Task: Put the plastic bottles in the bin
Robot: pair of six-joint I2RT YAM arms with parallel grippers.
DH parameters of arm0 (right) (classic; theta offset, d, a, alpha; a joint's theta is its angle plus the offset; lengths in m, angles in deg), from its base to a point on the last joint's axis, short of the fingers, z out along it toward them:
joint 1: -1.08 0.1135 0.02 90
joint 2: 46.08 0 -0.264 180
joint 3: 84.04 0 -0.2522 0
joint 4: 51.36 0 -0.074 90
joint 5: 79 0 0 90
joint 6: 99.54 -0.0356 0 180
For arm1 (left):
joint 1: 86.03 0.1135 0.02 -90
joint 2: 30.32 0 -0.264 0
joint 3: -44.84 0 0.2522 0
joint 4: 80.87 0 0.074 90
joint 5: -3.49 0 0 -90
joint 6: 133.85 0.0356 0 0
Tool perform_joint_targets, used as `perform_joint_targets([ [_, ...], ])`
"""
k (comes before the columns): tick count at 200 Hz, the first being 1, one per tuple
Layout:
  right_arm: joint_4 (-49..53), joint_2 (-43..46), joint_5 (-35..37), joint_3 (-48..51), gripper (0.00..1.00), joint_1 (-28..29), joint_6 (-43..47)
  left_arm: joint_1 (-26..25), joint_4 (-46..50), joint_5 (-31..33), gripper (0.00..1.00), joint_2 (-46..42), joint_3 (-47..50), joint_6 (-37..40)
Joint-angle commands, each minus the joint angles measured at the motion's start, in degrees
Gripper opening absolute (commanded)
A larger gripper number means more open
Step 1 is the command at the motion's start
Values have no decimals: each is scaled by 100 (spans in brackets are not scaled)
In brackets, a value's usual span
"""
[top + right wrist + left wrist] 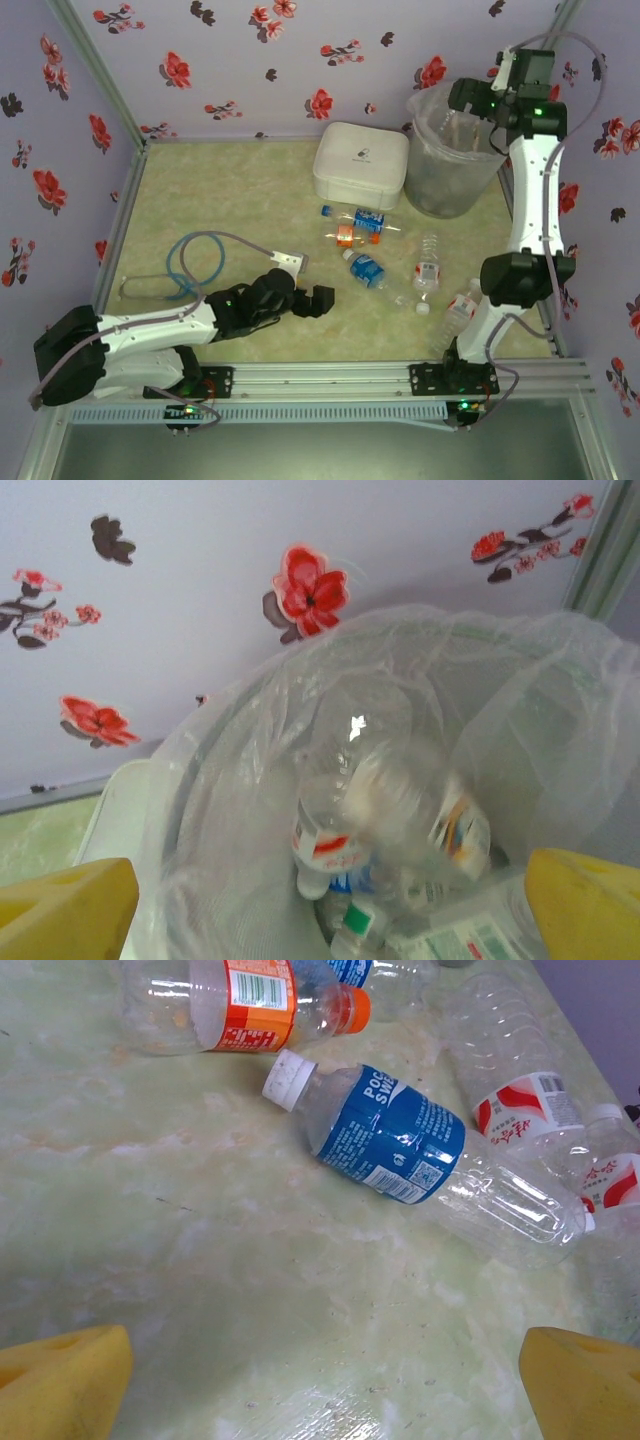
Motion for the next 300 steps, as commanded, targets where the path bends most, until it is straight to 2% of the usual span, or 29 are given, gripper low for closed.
perform_joint_targets([
  [1, -229, 783, -117, 778, 100, -26, -278, 0, 19, 118, 100, 172, -215, 74],
  [32, -647, 1945, -185, 2220, 99, -25, -584, 37, 103, 67, 100, 432, -429, 146],
  [70, -667, 3107, -34, 3619, 97, -21, -782, 148, 25, -87, 100, 760, -604, 277],
  [125, -484, 3804, 17, 5262, 84, 34, -899, 372, -214, -431, 100, 1207, -784, 322],
  [164, -760, 3680, -53, 6475, 71, 308, -1148, 402, -252, -526, 100, 1442, -884, 287],
  [201, -1128, 2973, 171, 7003, 69, 423, -1163, 443, -277, -583, 100, 1548, -878, 250],
  [213, -1269, 2685, 167, 7045, 72, 420, -1181, 452, -283, -584, 100, 1568, -865, 243],
  [237, -1406, 2115, 140, 7023, 86, 453, -1217, 452, -269, -602, 100, 1525, -809, 193],
  [251, -1565, 1906, 181, 7064, 91, 467, -1250, 459, -278, -614, 100, 1452, -736, 184],
  [300, -2094, 1387, 229, 7206, 87, 511, -1337, 528, -266, -626, 100, 1407, -691, 196],
])
